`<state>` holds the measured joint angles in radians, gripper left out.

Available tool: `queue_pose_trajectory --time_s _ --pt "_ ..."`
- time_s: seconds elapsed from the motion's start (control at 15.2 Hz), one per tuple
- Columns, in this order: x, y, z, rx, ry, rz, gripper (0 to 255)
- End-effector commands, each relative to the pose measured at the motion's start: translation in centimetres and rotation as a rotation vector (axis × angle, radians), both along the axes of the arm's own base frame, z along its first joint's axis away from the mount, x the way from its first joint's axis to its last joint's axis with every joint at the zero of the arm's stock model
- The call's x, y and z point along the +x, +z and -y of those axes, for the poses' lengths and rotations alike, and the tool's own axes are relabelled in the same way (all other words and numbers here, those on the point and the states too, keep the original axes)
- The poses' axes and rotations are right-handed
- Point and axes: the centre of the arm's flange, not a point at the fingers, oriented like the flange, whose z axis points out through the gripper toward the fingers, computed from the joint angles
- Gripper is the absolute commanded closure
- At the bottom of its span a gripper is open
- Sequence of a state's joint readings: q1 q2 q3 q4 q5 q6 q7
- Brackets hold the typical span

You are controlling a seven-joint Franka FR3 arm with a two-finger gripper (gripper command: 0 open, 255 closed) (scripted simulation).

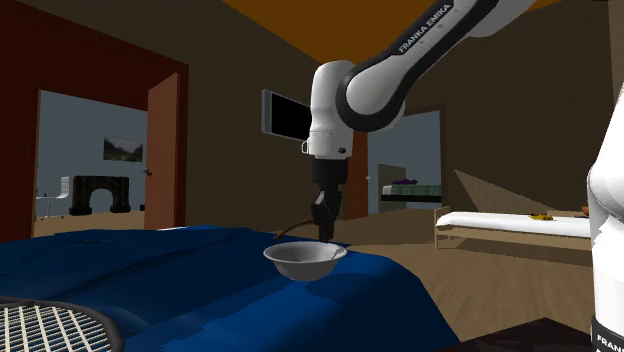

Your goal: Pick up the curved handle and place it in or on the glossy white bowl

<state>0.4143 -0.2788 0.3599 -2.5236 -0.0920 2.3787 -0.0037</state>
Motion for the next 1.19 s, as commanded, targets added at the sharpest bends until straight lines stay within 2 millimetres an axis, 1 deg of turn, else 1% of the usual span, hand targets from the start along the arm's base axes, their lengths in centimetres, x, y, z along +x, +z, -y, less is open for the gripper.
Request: queue_pose_trajectory --time_s 0.0,0.53,0.59,0.92,1.12 --pt "0.0 -1.1 0.0 0.0 0.0 0.0 255" --pt "0.0 -1.3 0.0 0.0 0.0 0.0 255" --pt "0.0 -1.3 0.0 0.0 0.0 0.0 0" --pt "0.0 -1.3 0.0 0.0 0.0 0.0 0" --pt "-0.8 2.6 -0.1 0.0 0.0 0.0 0"
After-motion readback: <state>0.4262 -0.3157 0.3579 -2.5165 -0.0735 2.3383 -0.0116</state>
